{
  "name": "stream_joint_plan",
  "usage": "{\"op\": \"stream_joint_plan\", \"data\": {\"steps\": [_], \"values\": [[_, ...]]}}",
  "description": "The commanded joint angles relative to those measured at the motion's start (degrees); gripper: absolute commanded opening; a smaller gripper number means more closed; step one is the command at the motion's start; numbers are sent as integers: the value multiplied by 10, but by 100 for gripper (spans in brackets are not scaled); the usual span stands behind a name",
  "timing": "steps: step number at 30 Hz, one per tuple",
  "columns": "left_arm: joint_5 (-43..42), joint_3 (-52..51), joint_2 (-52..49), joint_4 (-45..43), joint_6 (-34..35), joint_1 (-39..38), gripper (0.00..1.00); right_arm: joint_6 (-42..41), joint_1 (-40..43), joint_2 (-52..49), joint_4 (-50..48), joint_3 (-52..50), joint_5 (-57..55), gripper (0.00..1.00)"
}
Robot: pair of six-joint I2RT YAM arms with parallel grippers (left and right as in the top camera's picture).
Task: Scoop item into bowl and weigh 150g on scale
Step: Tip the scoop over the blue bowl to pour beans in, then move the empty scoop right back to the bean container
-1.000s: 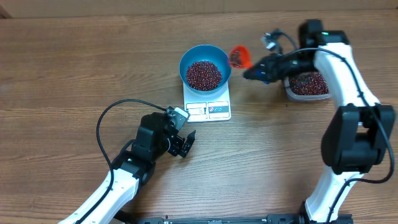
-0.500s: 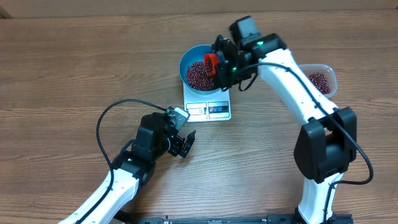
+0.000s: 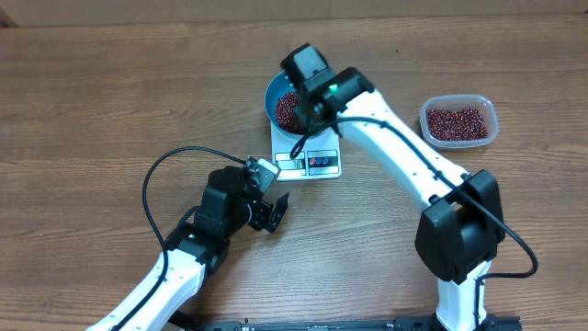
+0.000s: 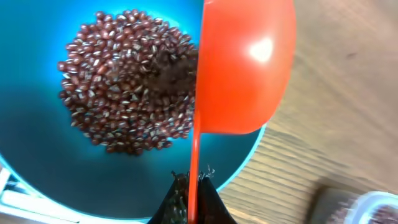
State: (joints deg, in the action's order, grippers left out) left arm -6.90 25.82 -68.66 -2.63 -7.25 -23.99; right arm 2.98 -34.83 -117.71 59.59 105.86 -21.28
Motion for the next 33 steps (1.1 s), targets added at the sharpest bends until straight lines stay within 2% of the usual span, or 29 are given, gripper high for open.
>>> {"op": "stream_joint_plan", "data": {"steps": [1, 9, 18, 25, 33], "values": [[-2, -1, -4, -2, 9, -1, 100, 3, -17, 14, -2, 19, -89, 4], [-2, -1, -4, -2, 9, -1, 100, 5, -24, 16, -2, 19, -86, 4], [-2, -1, -4, -2, 9, -1, 100, 2, 12, 73, -6, 19, 37, 4], [-2, -1, -4, -2, 9, -1, 99, 0, 119, 151, 54, 19, 179, 4], [-2, -1, -4, -2, 9, -1, 100, 0, 308, 178, 205, 18, 280, 4]]}}
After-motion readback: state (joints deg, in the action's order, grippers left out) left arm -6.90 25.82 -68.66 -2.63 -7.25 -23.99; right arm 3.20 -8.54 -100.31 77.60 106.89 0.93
